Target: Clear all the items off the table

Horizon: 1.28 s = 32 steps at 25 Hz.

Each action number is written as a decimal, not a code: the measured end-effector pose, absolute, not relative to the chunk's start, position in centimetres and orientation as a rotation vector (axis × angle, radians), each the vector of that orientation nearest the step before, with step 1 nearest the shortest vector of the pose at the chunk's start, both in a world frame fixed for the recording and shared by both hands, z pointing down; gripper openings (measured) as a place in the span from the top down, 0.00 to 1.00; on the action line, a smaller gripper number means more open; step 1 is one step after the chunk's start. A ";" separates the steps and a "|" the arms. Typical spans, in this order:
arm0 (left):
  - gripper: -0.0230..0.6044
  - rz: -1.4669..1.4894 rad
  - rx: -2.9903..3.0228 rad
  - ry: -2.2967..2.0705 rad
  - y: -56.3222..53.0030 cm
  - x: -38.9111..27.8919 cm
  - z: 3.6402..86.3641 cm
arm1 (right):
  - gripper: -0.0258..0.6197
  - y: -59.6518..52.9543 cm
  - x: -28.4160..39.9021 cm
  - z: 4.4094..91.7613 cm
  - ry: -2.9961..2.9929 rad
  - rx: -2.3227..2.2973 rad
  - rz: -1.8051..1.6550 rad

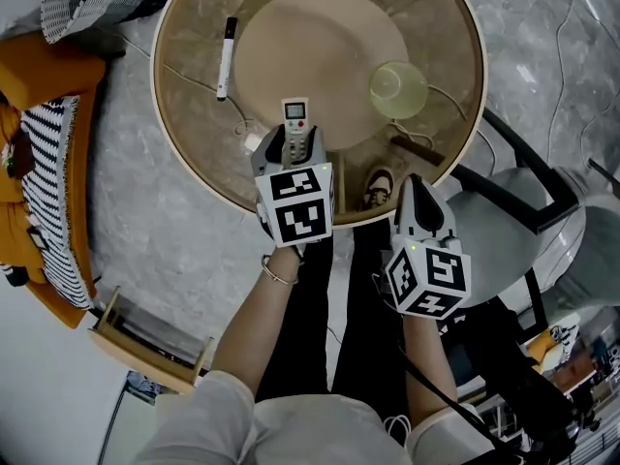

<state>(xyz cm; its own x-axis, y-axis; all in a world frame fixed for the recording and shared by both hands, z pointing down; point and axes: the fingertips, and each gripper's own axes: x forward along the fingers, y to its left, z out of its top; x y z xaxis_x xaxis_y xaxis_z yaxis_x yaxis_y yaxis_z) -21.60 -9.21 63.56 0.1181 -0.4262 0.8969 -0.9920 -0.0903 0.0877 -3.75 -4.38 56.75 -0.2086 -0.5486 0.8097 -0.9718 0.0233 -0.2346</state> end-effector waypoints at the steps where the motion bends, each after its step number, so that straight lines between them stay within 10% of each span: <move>1: 0.62 0.937 1.626 -1.408 -9.2 -21.6 63.7 | 0.92 -4.4 -3.6 56.8 -1.799 1.547 1.089; 18: 0.65 0.932 1.692 -1.276 -8.6 -20.9 61.7 | 0.92 -3.0 -0.8 56.3 -1.731 1.683 1.131; 32: 0.65 1.116 1.993 -0.831 -1.7 -6.7 58.2 | 0.92 4.6 8.2 53.6 -1.441 2.051 1.227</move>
